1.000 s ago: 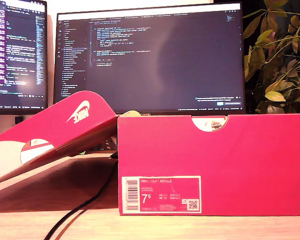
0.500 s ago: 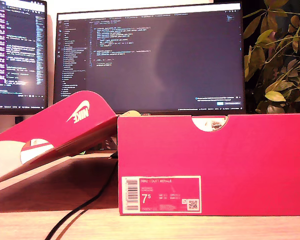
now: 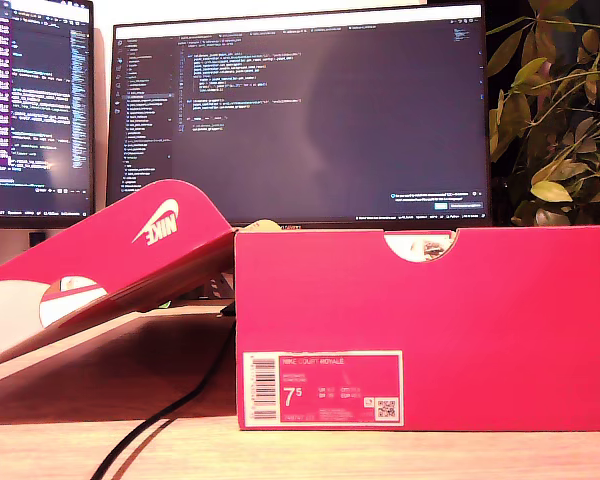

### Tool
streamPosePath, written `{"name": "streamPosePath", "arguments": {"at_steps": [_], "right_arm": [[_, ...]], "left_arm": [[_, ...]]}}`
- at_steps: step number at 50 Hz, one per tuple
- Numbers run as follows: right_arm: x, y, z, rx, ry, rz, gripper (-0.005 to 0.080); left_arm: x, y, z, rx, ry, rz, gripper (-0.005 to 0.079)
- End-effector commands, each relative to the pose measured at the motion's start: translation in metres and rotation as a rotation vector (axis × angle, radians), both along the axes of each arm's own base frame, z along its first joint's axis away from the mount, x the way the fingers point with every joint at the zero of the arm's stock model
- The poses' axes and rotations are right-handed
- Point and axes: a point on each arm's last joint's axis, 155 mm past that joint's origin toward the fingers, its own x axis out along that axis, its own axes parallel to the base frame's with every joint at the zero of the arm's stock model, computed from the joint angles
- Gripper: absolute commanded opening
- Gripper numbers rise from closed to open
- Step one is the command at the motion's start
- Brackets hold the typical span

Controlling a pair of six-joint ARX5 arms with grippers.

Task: Close the red shoebox by pushing the lid with your left arm and holding the box in place with your right arm

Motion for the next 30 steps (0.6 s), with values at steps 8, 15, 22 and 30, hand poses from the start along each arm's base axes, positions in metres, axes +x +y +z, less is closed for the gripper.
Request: {"name": "streamPosePath", "arguments": {"at_steps": [8, 15, 22, 30], "right_arm": [[0.024, -0.002, 0.010, -0.135, 0.105, 0.029, -0.0012], [0.049, -0.004, 0.008, -0.191, 0.199, 0.054, -0.0012], [0.075, -0.007, 0.002, -0.254, 0.266, 0.085, -0.0012], [0.100, -0.008, -0.017, -0.287, 0.352, 0.119, -0.0012]], "left_arm": [[0.018, -0.003, 0.019, 0.035, 0.067, -0.033, -0.0019], [0.037, -0.003, 0.019, 0.051, 0.155, -0.057, -0.0019], [0.056, -0.006, 0.011, 0.011, 0.277, -0.102, -0.0019], [0.077, 0.002, -0.004, 0.001, 0.386, -0.114, -0.0019]]}}
